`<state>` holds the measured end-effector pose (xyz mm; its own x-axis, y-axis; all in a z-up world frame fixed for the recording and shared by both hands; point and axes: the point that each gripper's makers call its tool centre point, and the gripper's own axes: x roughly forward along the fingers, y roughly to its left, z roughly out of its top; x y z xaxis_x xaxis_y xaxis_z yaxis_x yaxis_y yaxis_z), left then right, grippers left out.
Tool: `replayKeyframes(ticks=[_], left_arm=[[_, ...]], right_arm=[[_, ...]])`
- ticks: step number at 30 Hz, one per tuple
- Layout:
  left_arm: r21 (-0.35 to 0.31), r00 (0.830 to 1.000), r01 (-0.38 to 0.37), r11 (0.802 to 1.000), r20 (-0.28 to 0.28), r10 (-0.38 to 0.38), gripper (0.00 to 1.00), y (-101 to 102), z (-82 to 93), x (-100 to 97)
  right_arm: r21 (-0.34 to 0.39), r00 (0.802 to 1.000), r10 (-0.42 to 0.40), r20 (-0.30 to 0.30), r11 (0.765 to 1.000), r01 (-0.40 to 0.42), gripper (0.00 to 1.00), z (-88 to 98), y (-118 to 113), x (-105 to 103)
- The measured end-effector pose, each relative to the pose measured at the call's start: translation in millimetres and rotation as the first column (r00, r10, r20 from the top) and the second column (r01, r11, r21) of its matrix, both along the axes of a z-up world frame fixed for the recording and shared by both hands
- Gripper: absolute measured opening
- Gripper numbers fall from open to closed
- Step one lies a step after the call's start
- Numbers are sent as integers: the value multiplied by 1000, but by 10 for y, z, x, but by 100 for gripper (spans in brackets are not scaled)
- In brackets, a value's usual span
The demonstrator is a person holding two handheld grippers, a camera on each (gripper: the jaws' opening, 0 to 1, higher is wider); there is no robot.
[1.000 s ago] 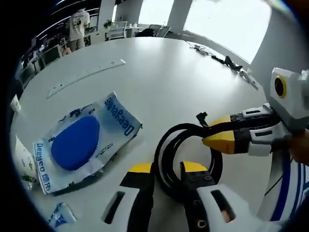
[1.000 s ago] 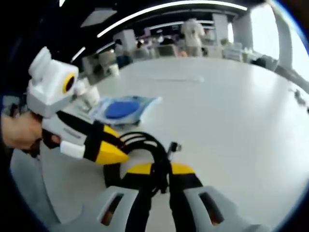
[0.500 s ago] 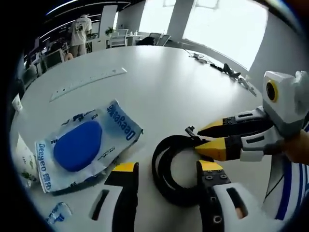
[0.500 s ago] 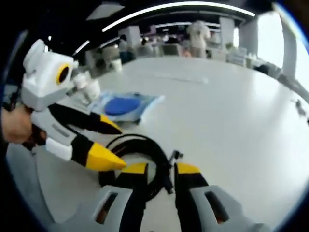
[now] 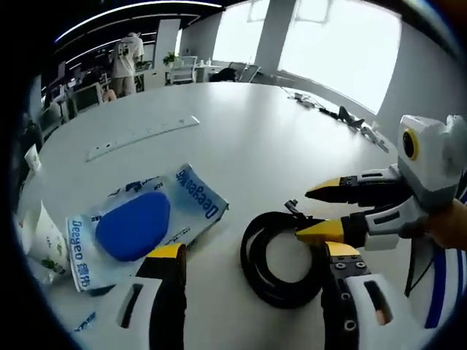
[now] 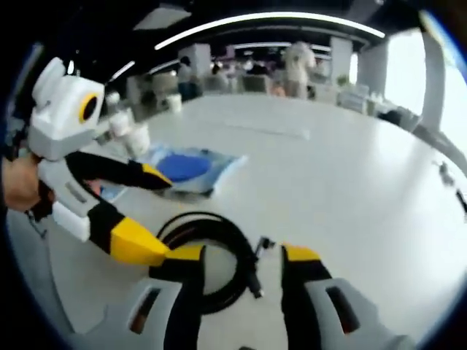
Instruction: Arrange the tabletop items into an orderly group along one side of the table until the central work area is clear of visible clutter.
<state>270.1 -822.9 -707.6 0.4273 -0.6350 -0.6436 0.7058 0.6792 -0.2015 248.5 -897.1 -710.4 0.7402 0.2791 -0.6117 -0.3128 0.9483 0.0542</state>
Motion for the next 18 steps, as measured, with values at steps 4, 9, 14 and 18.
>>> replayKeyframes(ticks=[4, 9, 14, 18], left_arm=[[-7, 1000, -2, 1000, 5, 2, 77, -8, 29, 5], [-15, 1000, 2, 1000, 18, -2, 78, 5, 70, 13], [-35, 998, 7, 999, 57, -5, 78, 70, 241, -53], [-58, 994, -7, 998, 110, 13, 78, 253, 434, -183]], right_arm=[[-7, 1000, -7, 6, 1000, 8, 39, 16, -7, -8], [-12, 1000, -19, 20, 1000, 19, 40, 50, -9, -14], [3, 997, -22, 72, 1000, 22, 40, 168, 23, -39], [8, 991, -11, 137, 1000, 10, 41, 329, 70, -93]])
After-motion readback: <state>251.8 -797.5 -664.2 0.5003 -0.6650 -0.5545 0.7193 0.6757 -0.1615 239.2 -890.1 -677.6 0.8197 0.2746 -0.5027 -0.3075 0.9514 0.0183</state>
